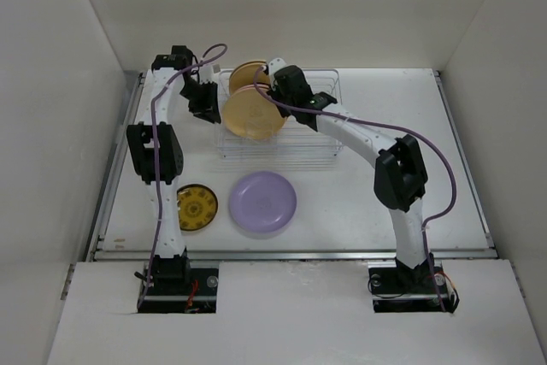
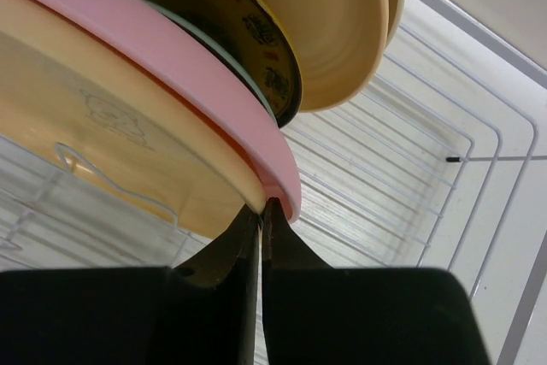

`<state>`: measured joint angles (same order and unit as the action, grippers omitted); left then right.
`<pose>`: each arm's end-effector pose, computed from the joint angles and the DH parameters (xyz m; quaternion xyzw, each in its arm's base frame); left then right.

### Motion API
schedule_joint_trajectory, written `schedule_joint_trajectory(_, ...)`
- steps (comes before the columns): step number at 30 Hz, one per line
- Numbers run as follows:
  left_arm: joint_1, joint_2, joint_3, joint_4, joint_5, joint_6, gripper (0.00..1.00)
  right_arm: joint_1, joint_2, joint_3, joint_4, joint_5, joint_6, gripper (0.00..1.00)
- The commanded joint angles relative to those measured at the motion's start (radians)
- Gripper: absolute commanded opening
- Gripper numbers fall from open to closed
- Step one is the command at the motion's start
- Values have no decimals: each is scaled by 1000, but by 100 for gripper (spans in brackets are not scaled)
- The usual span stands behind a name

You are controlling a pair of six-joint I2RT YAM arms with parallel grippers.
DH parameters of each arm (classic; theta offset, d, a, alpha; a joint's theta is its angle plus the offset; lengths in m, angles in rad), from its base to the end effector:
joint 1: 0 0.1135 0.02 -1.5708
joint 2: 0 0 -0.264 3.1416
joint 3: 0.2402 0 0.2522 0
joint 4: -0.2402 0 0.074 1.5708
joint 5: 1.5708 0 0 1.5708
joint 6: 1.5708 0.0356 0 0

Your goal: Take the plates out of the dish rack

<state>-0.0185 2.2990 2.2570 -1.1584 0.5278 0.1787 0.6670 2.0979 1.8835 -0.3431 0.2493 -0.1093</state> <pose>0.4805 -0.0268 0.2626 0.1412 0.9395 -0.2413 0.1977 0.3959 0.3005 0.2908 -0.2725 0.8259 0.0280 0.4928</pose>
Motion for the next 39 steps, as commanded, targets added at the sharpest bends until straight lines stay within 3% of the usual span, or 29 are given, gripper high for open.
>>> schedule_joint_trajectory(1,5,-24,-43,0,23,-21,12,19,-34,17,55,11,23,2)
schedule_joint_trajectory(2,5,-24,-53,0,23,-21,0,19,-35,17,55,25,14,0)
schedule_joint_trajectory(26,5,-33,-93,22,-23,-21,0,19,-329,-113,116,104,80,0)
schedule_joint_trajectory(30,5,-42,-80,22,-48,-21,12,19,-400,-113,32,47,112,0)
schedule_joint_trajectory(31,5,-53,-80,22,-63,-21,19,19,-415,-125,-27,-6,112,0)
schedule_joint_trajectory(33,-4,-65,-71,22,-80,-21,23,19,-452,-139,-112,-97,123,0)
schedule_joint_trajectory(35,-5,-96,-71,32,-115,-21,30,29,-476,-184,-249,-243,149,0)
schedule_joint_trajectory(38,-15,-142,-71,52,-173,14,36,52,-504,-314,-351,-362,198,0)
schedule_joint_trajectory(39,-26,-154,-71,63,-187,24,43,68,-524,-352,-352,-381,212,0)
